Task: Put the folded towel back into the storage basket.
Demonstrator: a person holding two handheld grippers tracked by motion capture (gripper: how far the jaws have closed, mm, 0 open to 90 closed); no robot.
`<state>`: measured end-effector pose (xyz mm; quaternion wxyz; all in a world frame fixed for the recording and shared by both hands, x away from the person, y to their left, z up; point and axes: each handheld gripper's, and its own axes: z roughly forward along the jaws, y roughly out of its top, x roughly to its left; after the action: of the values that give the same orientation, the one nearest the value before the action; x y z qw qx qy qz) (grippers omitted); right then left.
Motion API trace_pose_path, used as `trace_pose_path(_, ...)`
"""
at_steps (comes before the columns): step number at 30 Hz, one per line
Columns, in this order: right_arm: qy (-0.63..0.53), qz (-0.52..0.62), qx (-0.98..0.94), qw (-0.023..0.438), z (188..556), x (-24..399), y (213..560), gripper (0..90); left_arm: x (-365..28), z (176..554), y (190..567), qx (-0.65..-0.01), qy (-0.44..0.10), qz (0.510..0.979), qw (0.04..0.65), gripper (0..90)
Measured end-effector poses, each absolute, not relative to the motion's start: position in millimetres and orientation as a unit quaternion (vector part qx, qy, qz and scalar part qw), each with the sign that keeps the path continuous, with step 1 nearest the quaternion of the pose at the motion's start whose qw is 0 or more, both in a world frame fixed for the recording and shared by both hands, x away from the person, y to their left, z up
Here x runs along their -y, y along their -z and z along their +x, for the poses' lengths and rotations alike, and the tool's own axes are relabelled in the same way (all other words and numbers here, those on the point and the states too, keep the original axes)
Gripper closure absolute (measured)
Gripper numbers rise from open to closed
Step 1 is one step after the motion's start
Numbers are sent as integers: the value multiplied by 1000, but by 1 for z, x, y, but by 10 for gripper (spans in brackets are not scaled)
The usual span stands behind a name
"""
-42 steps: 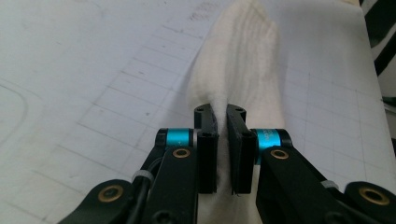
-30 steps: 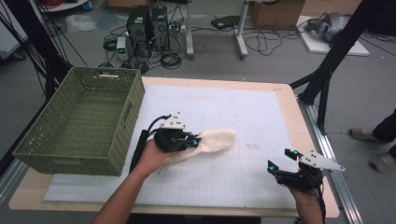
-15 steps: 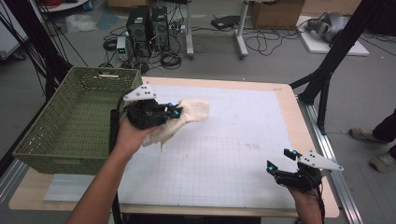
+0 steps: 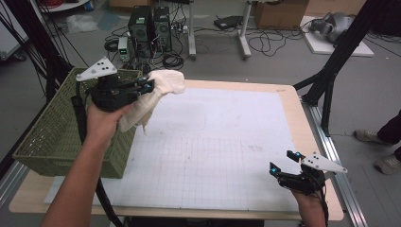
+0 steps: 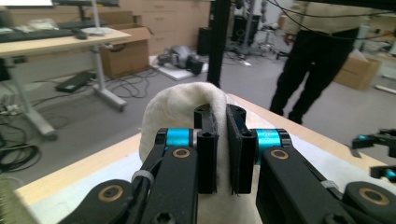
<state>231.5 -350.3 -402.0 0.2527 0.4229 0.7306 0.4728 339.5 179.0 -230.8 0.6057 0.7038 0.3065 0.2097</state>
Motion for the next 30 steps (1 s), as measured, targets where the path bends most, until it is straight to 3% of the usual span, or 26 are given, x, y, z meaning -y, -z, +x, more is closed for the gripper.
trace_pose_path(18,-472,419,-733,253,233,348,403,178,-252,334,204,-370,-266,657,600,835)
trace_pose_path(30,-470,417,-735,254,233,347,403,178,-298,339,225,-417,-275,631,594,835)
